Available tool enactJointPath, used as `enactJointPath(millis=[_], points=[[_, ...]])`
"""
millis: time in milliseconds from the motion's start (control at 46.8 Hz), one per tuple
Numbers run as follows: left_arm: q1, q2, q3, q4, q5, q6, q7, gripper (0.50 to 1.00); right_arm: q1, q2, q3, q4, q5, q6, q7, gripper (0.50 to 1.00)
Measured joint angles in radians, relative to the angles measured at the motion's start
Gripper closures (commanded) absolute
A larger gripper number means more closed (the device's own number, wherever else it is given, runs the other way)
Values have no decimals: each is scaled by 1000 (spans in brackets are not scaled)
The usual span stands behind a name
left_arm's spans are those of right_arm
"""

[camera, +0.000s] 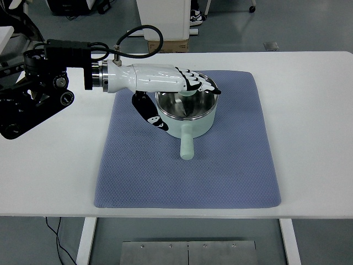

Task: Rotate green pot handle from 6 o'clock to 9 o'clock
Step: 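Lower the left hand beside the pot handle nearest the robot, then push the green handle with the left hand, swinging it toward the left arm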

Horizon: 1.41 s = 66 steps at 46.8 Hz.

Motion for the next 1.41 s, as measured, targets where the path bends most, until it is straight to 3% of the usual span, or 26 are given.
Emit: enactJointPath(millis=[555, 939, 1195, 1409], points=[[-154, -94, 69, -29, 17, -214, 0, 500, 0, 0, 0, 0, 0, 0, 0, 500], [-144, -111, 140, -32, 129, -210, 0, 500, 0, 0, 0, 0, 0, 0, 0, 500], [-125, -125, 202, -26, 247, -149, 0, 500, 0, 0, 0, -1, 0, 0, 0, 500], [-116, -135, 227, -20, 255, -145, 0, 500, 0, 0, 0, -1, 0, 0, 0, 500]])
